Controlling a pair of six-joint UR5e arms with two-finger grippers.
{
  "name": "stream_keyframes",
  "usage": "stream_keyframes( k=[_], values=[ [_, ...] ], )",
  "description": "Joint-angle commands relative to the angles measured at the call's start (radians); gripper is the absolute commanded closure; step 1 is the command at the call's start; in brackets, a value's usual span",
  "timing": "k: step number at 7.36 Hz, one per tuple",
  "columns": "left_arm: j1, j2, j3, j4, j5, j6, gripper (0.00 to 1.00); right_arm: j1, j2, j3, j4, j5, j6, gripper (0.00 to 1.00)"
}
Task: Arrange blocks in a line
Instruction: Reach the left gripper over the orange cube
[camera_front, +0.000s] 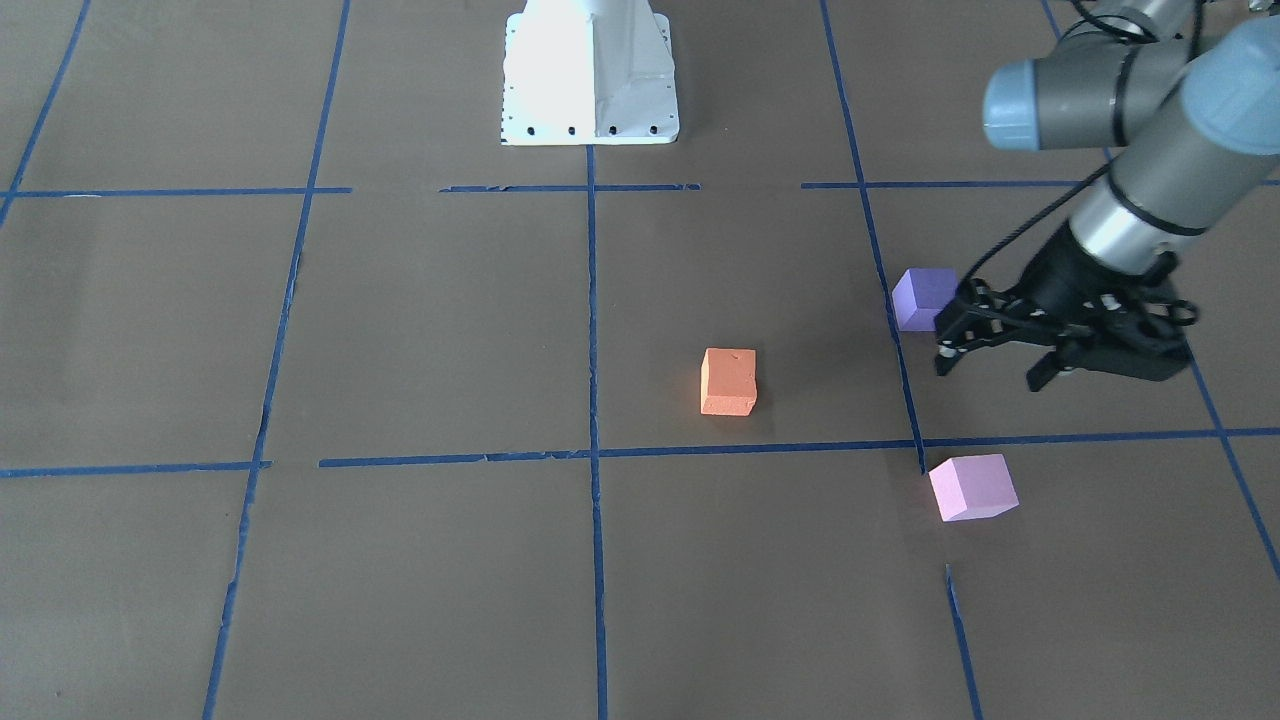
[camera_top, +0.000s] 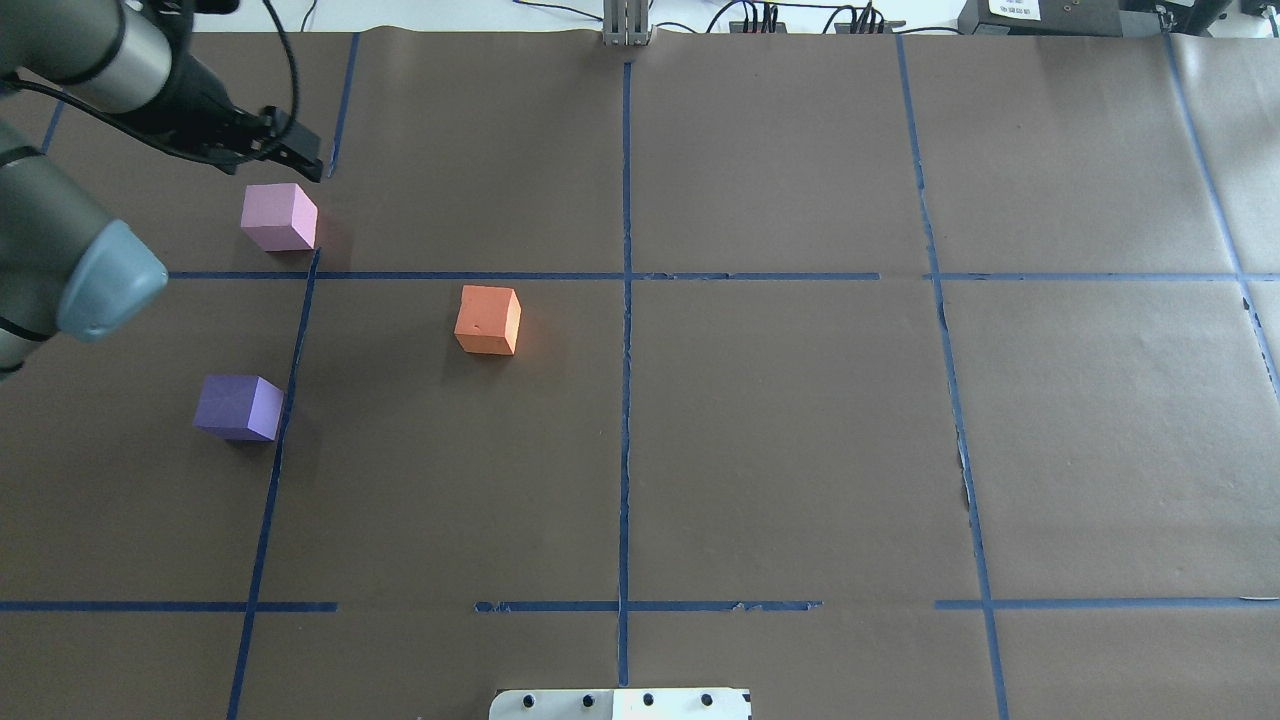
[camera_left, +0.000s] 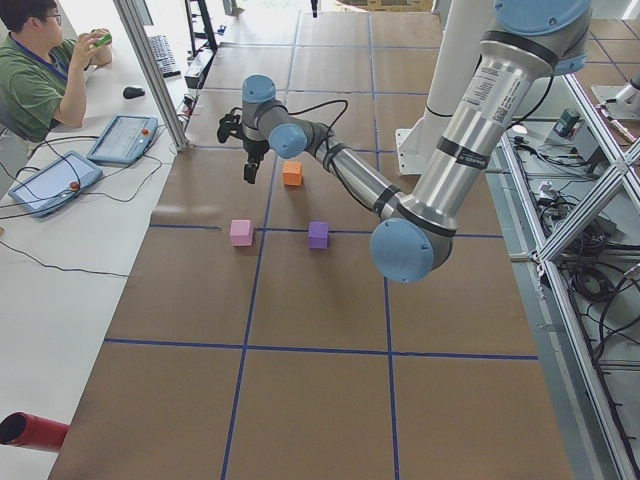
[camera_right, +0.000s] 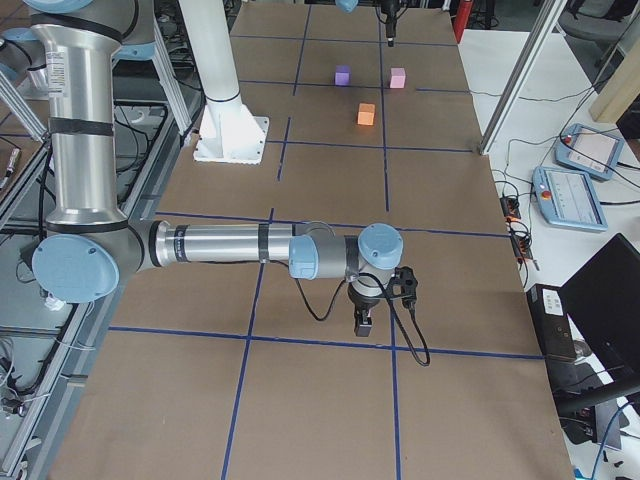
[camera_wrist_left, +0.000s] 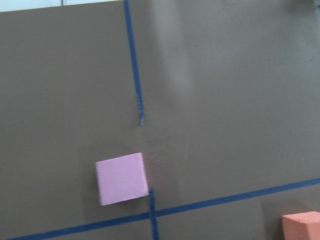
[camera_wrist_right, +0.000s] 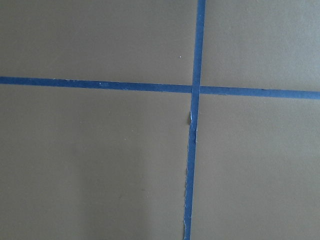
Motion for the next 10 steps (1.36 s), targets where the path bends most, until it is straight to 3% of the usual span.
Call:
stream_keyframes(
  k=[1,3,5,10],
  values=[
    [0.121,-0.065,0.061,0.001,0.078,-0.061,0.00,0.000,0.000,0.000,-0.001,0.000,-0.001,0.00],
    [0.219,-0.088,0.077,0.009,0.081,-0.203,0.00,0.000,0.000,0.000,0.000,0.000,-0.001,0.00],
    [0.259,-0.201,0.207,0.038,0.136,-0.223,0.00,0.000,0.000,0.000,0.000,0.000,-0.001,0.00],
    [0.297,-0.206,0.244,0.037,0.198,-0.193,0.00,0.000,0.000,0.000,0.000,0.000,-0.001,0.00]
  ],
)
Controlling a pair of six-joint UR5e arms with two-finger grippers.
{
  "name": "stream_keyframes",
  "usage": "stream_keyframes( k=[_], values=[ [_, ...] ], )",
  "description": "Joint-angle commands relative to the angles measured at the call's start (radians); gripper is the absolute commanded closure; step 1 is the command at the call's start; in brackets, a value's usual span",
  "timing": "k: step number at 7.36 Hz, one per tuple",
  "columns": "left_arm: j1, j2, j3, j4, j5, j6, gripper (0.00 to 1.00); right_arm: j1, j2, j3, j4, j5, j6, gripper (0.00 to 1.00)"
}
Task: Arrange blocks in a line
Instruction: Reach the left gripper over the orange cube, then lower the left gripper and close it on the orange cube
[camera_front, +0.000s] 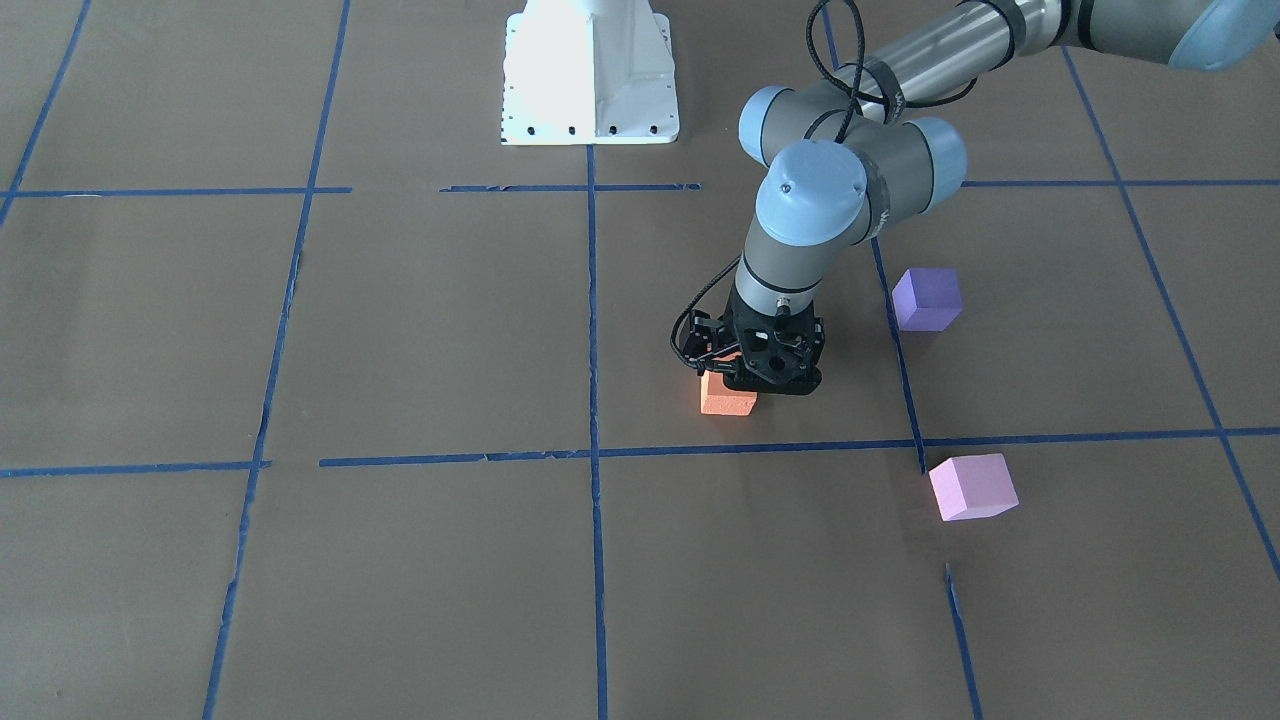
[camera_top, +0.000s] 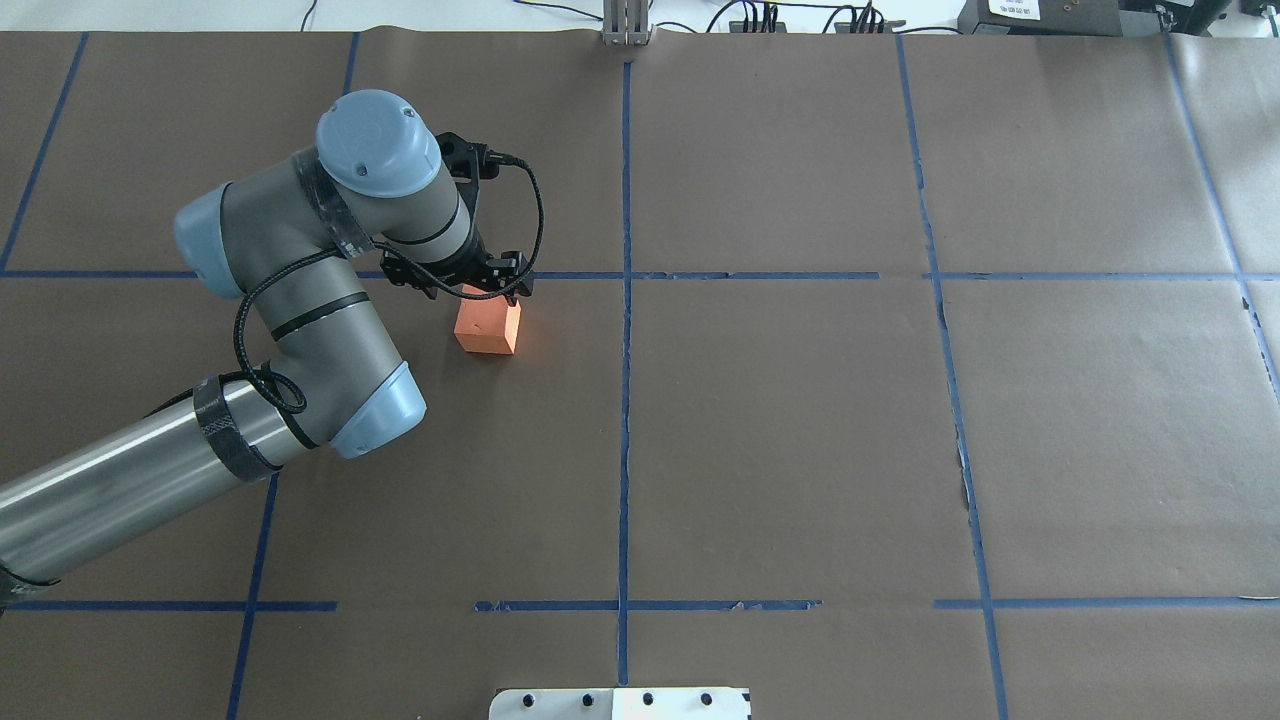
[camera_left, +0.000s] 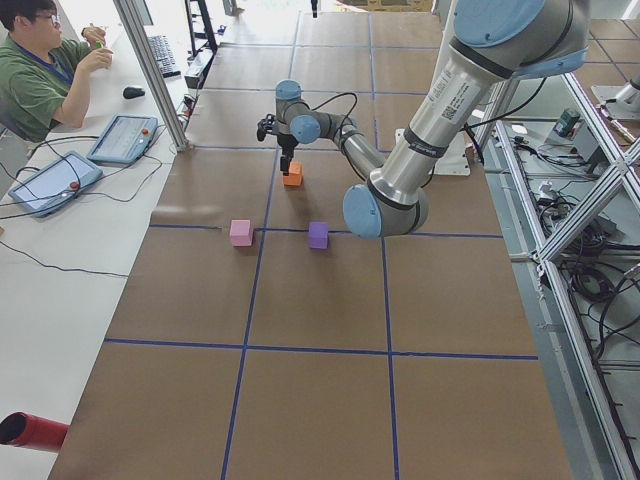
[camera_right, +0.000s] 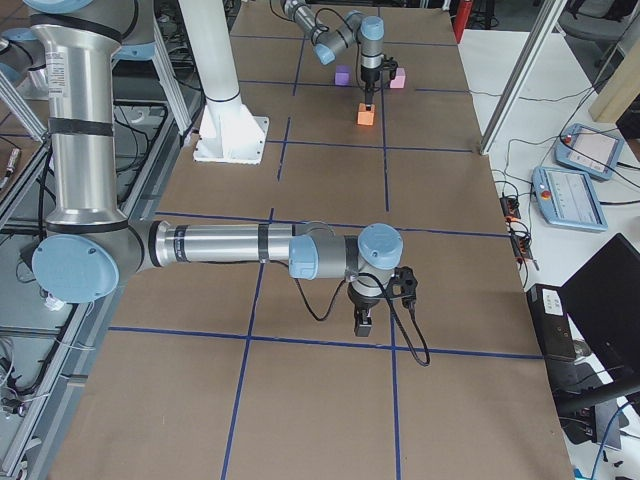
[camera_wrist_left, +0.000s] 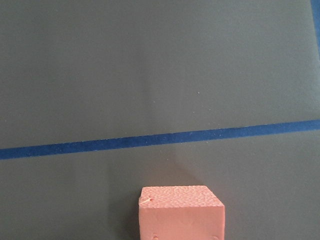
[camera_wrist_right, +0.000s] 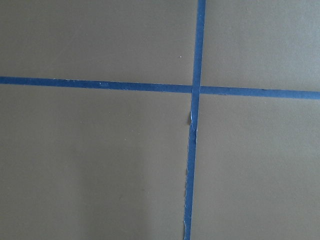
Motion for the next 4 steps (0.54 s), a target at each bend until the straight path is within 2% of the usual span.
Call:
stream_keyframes(
  k=[1,4],
  values=[
    [0.017,-0.002,0.008,-0.002,0.015,0.005,0.00,0.000,0.000,0.000,0.000,0.000,0.000,0.00],
    [0.041,-0.002,0.026,-0.009,0.015,0.005,0.00,0.000,0.000,0.000,0.000,0.002,0.000,0.00]
  ],
)
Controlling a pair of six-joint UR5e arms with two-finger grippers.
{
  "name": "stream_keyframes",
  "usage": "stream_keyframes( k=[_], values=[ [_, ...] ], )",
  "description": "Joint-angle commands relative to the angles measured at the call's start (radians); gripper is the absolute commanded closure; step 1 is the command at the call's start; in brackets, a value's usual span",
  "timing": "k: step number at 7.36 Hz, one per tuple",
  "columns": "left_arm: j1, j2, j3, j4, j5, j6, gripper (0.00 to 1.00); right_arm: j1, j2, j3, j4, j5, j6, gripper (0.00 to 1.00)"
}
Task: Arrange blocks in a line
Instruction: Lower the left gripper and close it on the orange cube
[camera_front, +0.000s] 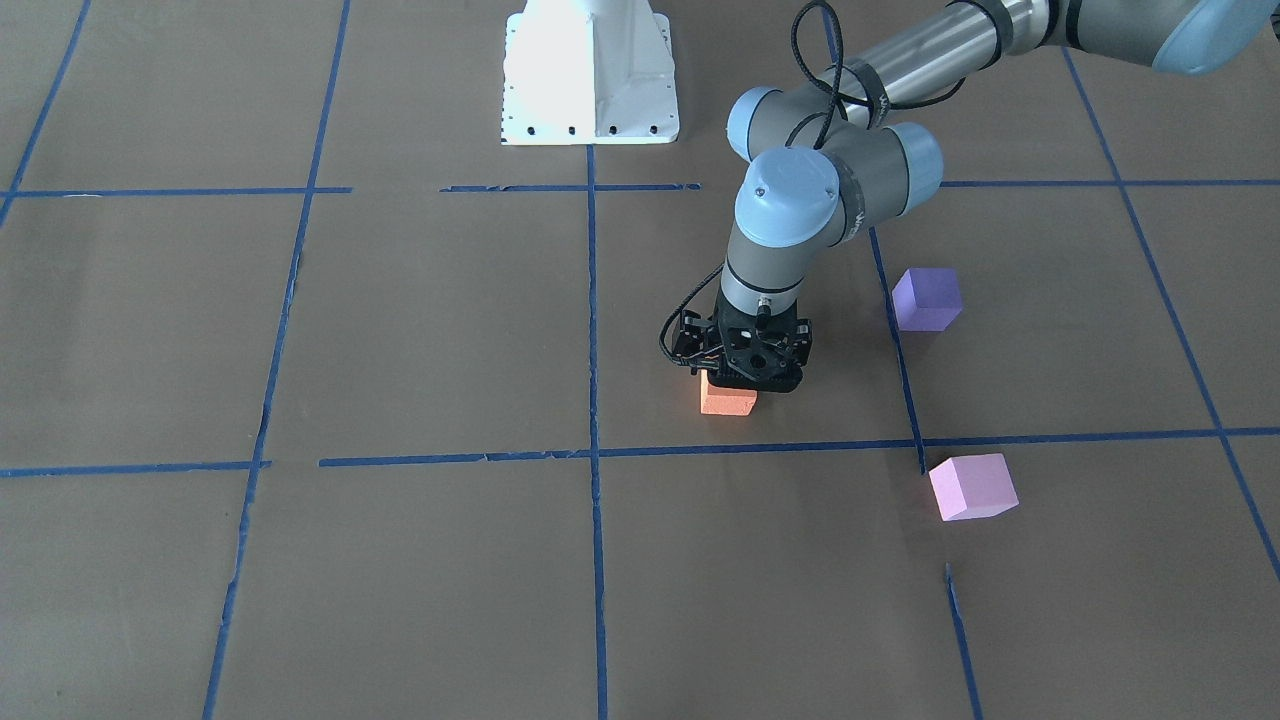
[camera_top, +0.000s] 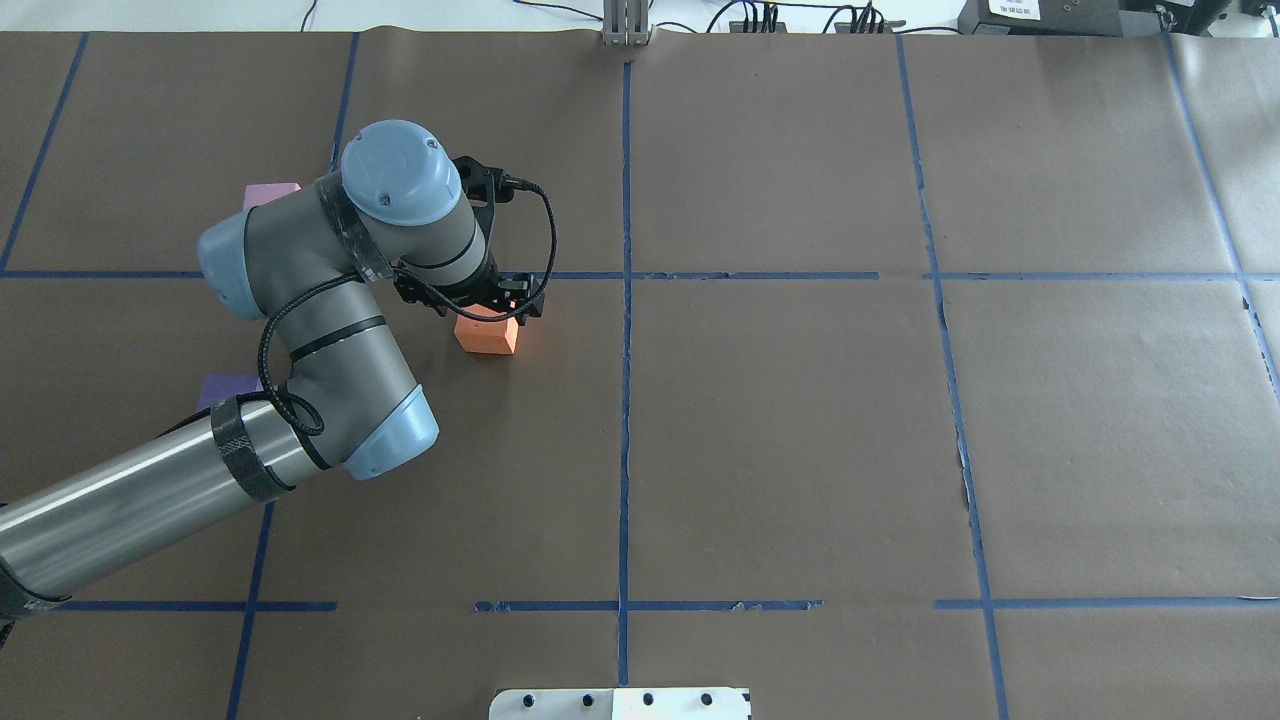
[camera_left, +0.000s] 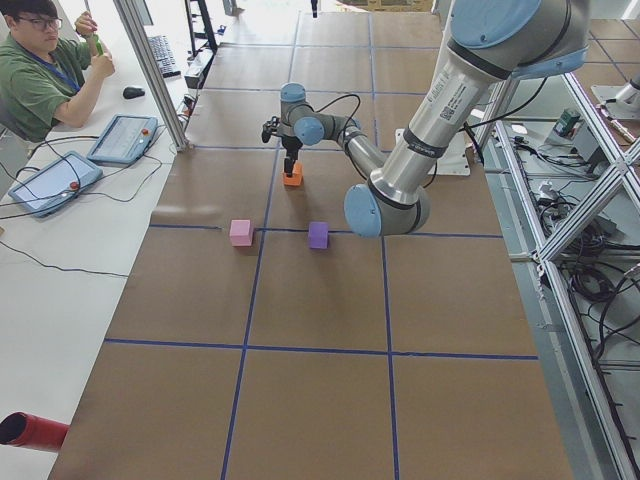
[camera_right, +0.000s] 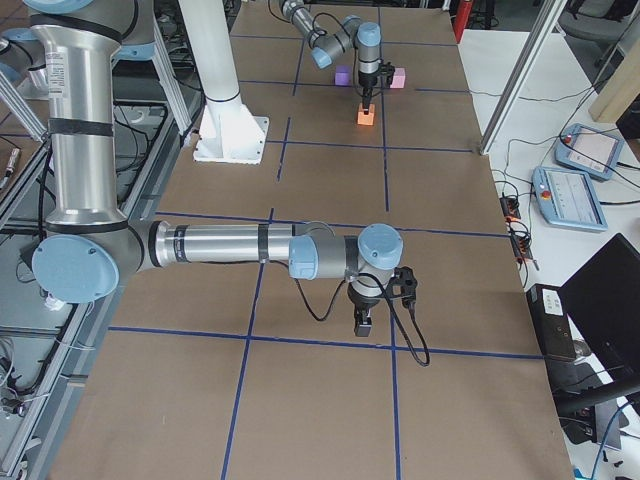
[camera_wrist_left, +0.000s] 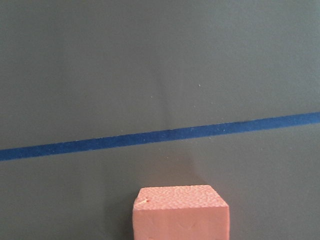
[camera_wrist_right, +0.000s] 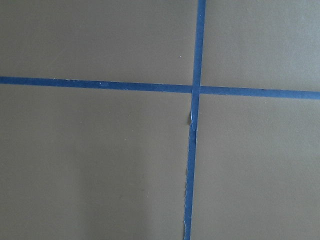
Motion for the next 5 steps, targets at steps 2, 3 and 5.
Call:
stream_keyframes(
  k=[2,3,5],
  values=[
    [0.007,-0.002,0.051,-0.043,0.000,0.000,0.00,0.000,0.000,0.000,0.000,0.000,0.002,0.00],
    [0.007,-0.004,0.063,-0.054,0.000,0.001,0.00,0.000,0.000,0.000,0.000,0.000,0.000,0.00],
    [0.007,-0.012,0.064,-0.052,0.000,-0.010,0.18,0.000,0.000,0.000,0.000,0.000,0.000,0.00]
  ],
)
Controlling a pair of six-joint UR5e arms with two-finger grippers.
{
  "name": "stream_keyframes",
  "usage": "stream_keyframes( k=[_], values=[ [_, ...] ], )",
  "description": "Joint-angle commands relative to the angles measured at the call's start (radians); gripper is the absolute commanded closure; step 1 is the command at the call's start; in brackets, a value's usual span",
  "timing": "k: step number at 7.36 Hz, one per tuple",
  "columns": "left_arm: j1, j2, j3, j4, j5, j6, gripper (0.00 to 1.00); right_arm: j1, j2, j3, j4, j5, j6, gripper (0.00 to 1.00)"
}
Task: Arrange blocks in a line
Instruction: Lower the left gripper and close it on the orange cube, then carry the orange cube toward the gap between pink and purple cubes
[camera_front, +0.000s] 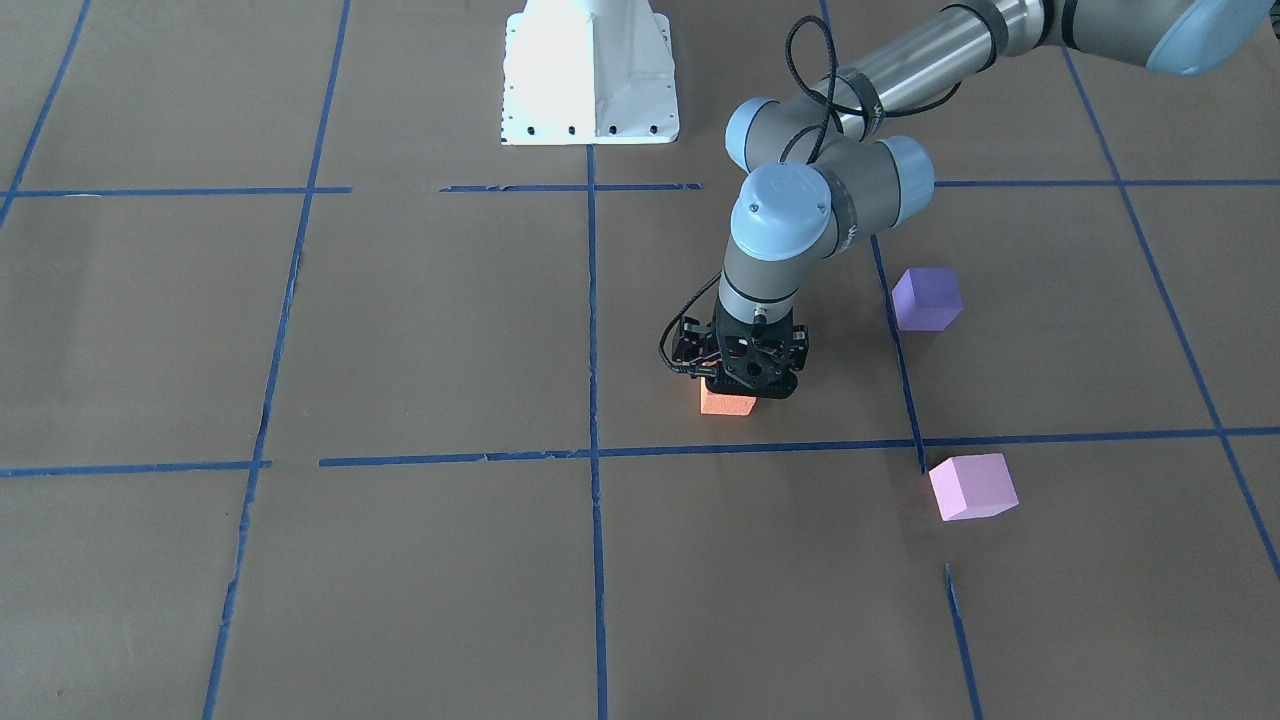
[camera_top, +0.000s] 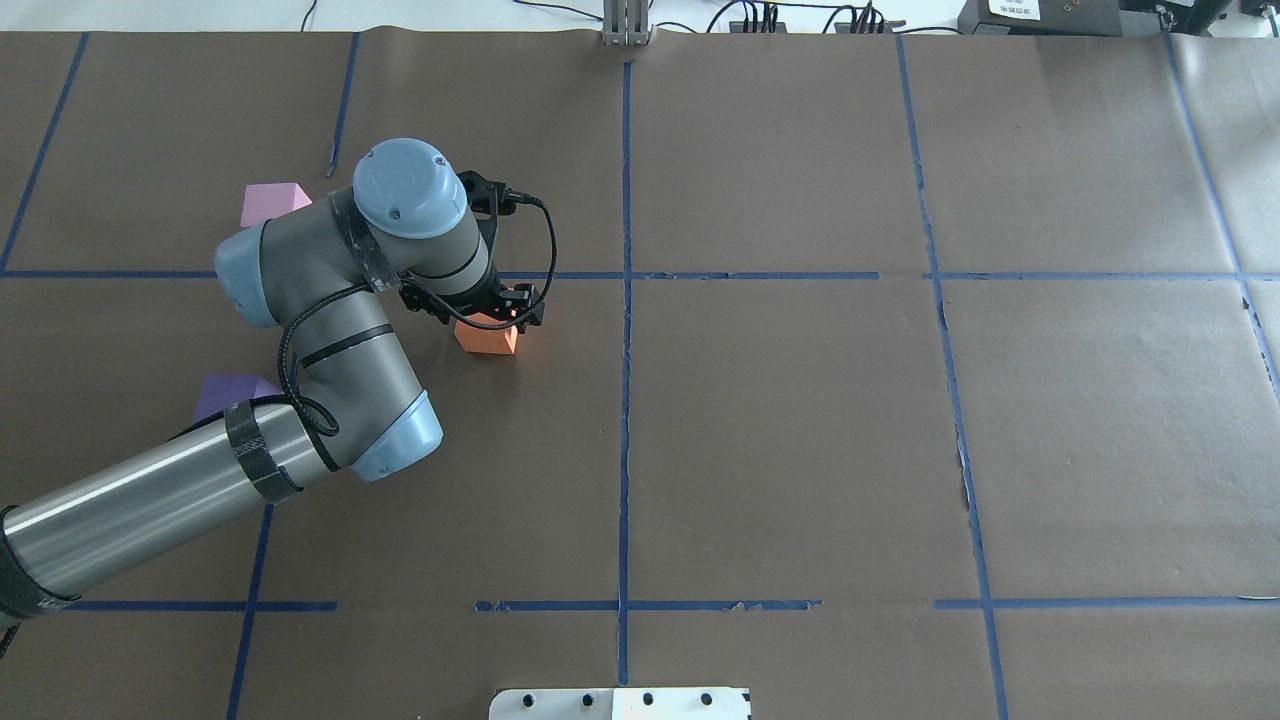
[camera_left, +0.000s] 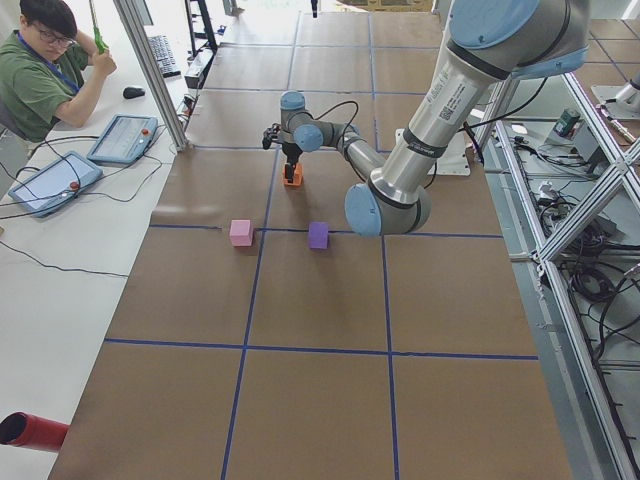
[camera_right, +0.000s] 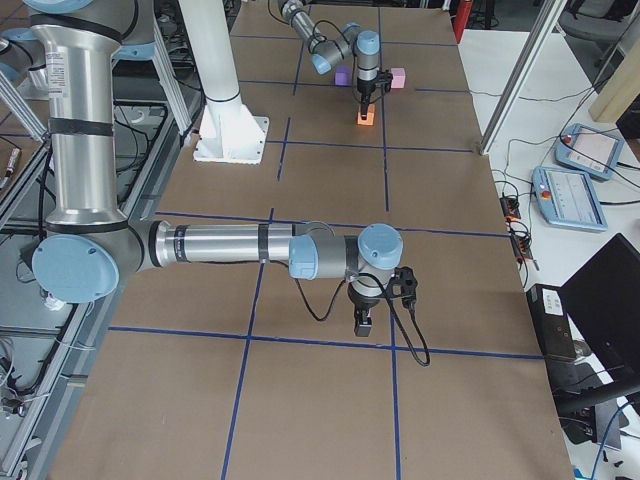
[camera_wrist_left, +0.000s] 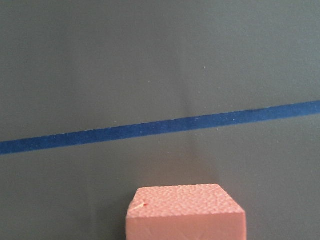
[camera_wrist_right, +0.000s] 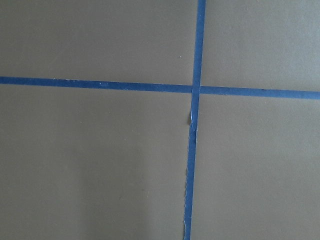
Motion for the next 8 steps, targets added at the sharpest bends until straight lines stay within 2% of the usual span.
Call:
stream_keyframes(
  k=[1,2,3,4,5,6,7,8],
  values=[
    [0.000,-0.004,0.001,-0.002,0.000,-0.003,0.61,0.000,0.000,0.000,0.000,0.000,0.000,0.00],
    [0.000,-0.006,-0.011,0.004,0.000,0.001,1.00,0.000,0.000,0.000,0.000,0.002,0.000,0.00],
    [-0.009,-0.004,-0.049,0.018,-0.002,0.003,1.00,0.000,0.000,0.000,0.000,0.000,0.001,0.00],
    [-0.042,0.005,-0.144,0.115,-0.002,0.007,1.00,0.000,0.000,0.000,0.000,0.000,0.000,0.00],
    [-0.081,0.007,-0.240,0.251,-0.002,0.102,1.00,0.000,0.000,0.000,-0.002,0.000,0.000,0.00],
    [-0.118,0.033,-0.282,0.289,-0.005,0.154,1.00,0.000,0.000,0.000,0.000,0.000,0.000,0.00],
    [-0.156,0.101,-0.314,0.271,-0.017,0.158,1.00,0.000,0.000,0.000,0.000,0.000,0.000,0.00],
    [-0.202,0.187,-0.321,0.209,-0.079,0.159,1.00,0.000,0.000,0.000,0.000,0.000,0.000,0.00]
  ],
)
